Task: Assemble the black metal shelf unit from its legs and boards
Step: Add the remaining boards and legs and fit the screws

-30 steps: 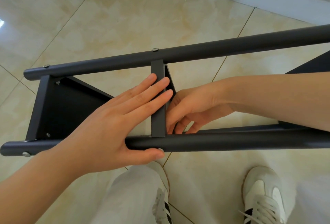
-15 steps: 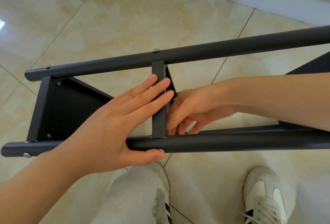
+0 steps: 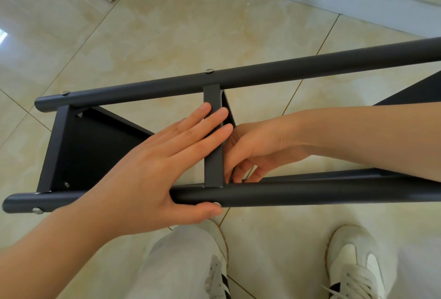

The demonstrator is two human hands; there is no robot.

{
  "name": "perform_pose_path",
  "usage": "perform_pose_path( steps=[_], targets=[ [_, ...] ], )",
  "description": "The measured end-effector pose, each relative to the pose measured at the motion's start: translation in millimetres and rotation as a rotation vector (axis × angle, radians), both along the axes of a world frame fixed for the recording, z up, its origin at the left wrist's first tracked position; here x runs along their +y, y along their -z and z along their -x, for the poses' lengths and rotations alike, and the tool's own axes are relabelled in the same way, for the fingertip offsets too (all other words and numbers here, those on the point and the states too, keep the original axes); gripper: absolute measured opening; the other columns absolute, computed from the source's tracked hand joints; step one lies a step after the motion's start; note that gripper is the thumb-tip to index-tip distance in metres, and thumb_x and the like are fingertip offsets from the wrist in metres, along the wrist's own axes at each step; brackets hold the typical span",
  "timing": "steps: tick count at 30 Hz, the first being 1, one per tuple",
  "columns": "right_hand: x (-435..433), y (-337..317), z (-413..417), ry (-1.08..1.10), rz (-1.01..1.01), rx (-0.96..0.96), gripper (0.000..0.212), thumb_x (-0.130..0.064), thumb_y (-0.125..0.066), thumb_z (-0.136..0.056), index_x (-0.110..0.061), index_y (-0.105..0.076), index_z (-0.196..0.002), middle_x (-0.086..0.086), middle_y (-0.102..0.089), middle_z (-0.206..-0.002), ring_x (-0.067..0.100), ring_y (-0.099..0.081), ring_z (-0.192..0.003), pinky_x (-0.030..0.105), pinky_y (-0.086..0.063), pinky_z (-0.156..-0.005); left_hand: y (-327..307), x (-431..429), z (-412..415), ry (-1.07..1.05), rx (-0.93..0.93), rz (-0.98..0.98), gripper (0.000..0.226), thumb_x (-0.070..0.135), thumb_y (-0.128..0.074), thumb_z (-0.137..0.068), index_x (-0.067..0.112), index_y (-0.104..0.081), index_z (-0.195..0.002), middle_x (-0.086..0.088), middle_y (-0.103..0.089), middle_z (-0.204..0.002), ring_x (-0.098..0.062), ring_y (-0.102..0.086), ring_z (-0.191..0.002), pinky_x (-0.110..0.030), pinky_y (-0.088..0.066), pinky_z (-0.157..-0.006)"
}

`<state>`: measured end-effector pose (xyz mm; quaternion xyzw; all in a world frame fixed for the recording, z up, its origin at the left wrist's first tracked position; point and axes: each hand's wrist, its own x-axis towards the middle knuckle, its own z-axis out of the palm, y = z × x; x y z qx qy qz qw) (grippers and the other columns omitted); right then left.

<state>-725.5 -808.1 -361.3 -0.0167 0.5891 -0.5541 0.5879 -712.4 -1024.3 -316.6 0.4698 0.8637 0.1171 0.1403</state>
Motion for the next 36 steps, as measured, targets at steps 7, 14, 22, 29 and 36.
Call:
perform_pose_path(
  steps=[7,14,22,29,36],
  targets=[
    [9,-4,1,-0.039,-0.013,0.014,0.013,-0.022,-0.067,-0.090,-0.015,-0.076,-0.085,0.003,-0.074,-0.089,0.016,-0.062,-0.084,0.036,-0.053,-0.091,0,0,0,0.000,0.009,0.007,0.091,0.071,-0.050,-0.087,0.025,-0.019,-0.160,0.012,-0.011,-0.168,-0.010,-0.005,-0.155,-0.021,-0.006,-0.123],
    [6,-5,0,-0.025,-0.004,0.000,0.009,-0.016,-0.066,-0.091,-0.013,-0.075,-0.094,0.006,-0.073,-0.096,0.019,-0.065,-0.087,0.037,-0.054,-0.091,-1,0,-1,-0.002,0.006,0.001,0.091,0.071,-0.050,-0.087,0.026,-0.019,-0.160,0.013,-0.010,-0.168,-0.009,-0.005,-0.155,-0.021,-0.007,-0.122],
    [19,-9,3,-0.024,-0.062,0.027,0.016,-0.030,-0.067,-0.090,-0.019,-0.078,-0.088,0.000,-0.074,-0.095,0.012,-0.060,-0.081,0.026,-0.052,-0.080,0,0,0,0.005,0.025,-0.002,0.092,0.070,-0.053,-0.086,0.026,-0.019,-0.159,0.013,-0.010,-0.168,-0.009,-0.005,-0.155,-0.021,-0.008,-0.122],
    [5,-11,-6,0.054,-0.068,0.018,0.011,-0.013,-0.066,-0.091,-0.011,-0.075,-0.096,0.011,-0.074,-0.103,0.020,-0.070,-0.092,0.039,-0.057,-0.091,-2,1,-1,0.003,0.025,0.008,0.091,0.073,-0.049,-0.086,0.030,-0.015,-0.159,0.020,-0.003,-0.167,-0.004,0.000,-0.154,-0.014,-0.002,-0.120],
    [11,-23,-9,0.081,-0.177,0.057,0.013,-0.019,-0.067,-0.091,-0.012,-0.078,-0.092,0.005,-0.075,-0.093,0.014,-0.069,-0.081,0.031,-0.056,-0.080,-2,0,1,0.011,-0.002,0.029,0.093,0.075,-0.048,-0.087,0.030,-0.013,-0.160,0.022,0.003,-0.167,0.000,0.008,-0.152,-0.024,-0.004,-0.118]
  ],
)
